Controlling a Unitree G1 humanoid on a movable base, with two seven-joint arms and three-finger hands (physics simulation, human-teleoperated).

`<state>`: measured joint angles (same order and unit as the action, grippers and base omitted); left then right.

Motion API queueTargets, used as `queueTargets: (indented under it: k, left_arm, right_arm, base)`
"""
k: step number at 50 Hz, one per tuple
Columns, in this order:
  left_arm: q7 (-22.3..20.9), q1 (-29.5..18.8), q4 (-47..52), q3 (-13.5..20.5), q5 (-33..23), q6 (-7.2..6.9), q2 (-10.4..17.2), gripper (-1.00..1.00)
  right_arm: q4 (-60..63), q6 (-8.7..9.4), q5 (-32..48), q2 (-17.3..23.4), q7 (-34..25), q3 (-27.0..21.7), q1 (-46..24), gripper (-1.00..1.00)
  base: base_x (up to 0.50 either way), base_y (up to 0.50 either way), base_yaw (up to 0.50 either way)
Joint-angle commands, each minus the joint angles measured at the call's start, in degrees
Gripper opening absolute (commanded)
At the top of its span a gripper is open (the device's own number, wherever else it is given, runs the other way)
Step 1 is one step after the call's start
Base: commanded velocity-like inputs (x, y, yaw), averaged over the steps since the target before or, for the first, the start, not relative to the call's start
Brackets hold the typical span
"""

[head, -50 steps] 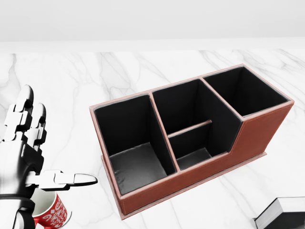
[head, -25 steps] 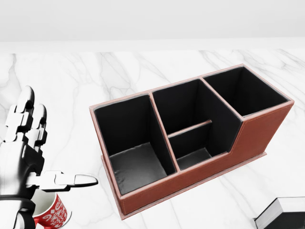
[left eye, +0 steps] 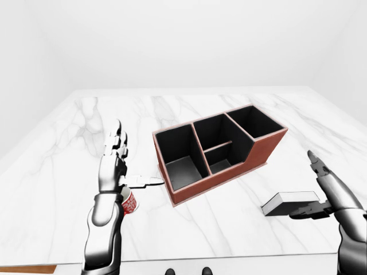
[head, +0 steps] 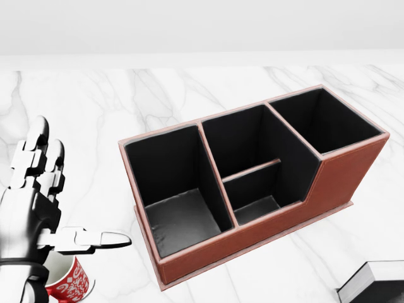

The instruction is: Pick up the book and place it in the back compartment of the caddy.

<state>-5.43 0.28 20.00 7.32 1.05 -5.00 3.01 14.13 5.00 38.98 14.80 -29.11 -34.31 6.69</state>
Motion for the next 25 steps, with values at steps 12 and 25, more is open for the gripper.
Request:
queueTargets:
  k: [12, 25]
  left_arm:
    - [0.02, 0.10, -0.39, -0.17, -0.14, 0.00, -0.05, 1.00]
    - [0.03, 0.33, -0.37, -0.40, -0.37, 0.00, -0.14, 1.00]
  right_arm:
    - [-3.76, 0.00, -0.93, 1.75, 1.18, 0.10, -0.62, 1.00]
    - [-6.56, 0.00, -0.90, 3.48, 1.66, 0.54, -1.75, 1.00]
  base:
    - [0.00, 0.00, 0.00]
    - [0.00, 0.00, 0.00]
